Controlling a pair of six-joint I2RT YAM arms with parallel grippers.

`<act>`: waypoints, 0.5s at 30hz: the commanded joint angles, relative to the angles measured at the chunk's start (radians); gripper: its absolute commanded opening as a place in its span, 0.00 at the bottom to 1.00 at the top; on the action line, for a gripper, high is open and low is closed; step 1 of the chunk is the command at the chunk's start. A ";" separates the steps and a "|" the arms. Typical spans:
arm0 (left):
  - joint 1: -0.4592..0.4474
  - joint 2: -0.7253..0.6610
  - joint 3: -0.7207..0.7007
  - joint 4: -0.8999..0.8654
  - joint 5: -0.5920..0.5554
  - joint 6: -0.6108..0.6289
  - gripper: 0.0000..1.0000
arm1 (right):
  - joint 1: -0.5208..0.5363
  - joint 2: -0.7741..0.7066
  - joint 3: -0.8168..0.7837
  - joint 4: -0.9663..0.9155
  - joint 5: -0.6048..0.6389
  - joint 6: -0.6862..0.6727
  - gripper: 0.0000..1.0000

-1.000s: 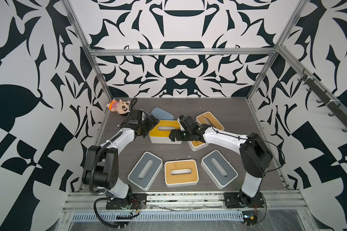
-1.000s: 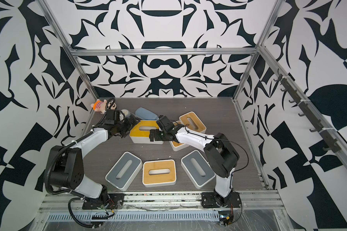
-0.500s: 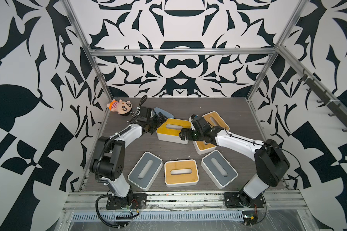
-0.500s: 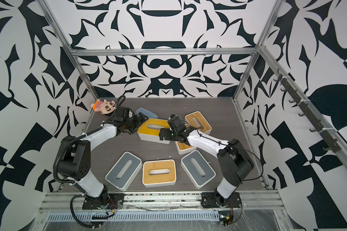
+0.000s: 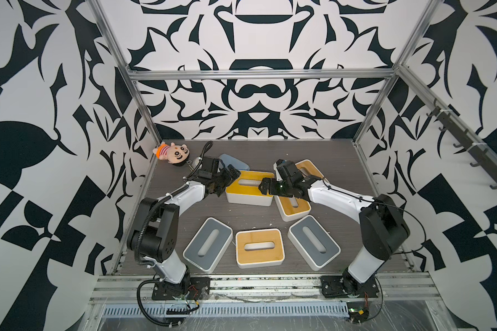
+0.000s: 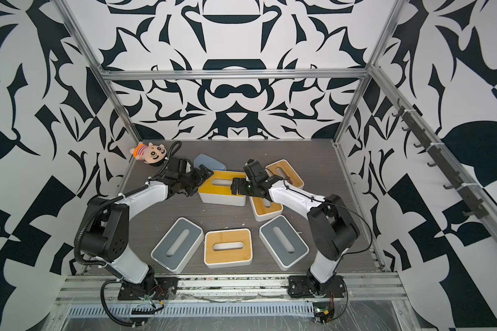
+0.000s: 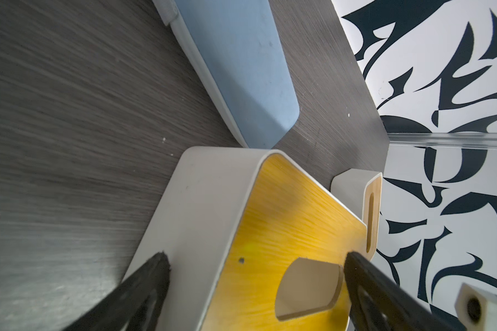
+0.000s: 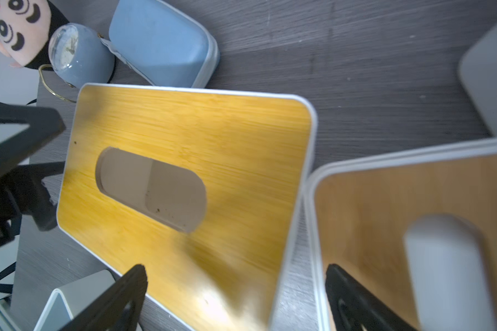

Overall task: Stack the tissue boxes
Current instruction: Adjust the tissue box at the center of the board.

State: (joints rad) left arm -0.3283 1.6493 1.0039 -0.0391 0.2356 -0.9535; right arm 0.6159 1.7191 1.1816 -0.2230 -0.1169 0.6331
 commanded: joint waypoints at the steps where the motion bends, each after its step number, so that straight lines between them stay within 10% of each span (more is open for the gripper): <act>1: -0.012 -0.053 -0.027 0.010 0.000 -0.026 0.99 | 0.004 0.018 0.066 0.013 -0.028 0.000 1.00; 15: -0.026 -0.089 -0.053 -0.001 -0.089 -0.032 0.99 | -0.021 0.063 0.133 -0.013 -0.070 -0.031 1.00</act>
State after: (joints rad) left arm -0.3485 1.5921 0.9653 -0.0410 0.1875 -0.9730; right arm 0.6060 1.8034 1.2678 -0.2359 -0.1551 0.6239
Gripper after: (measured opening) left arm 0.993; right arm 0.999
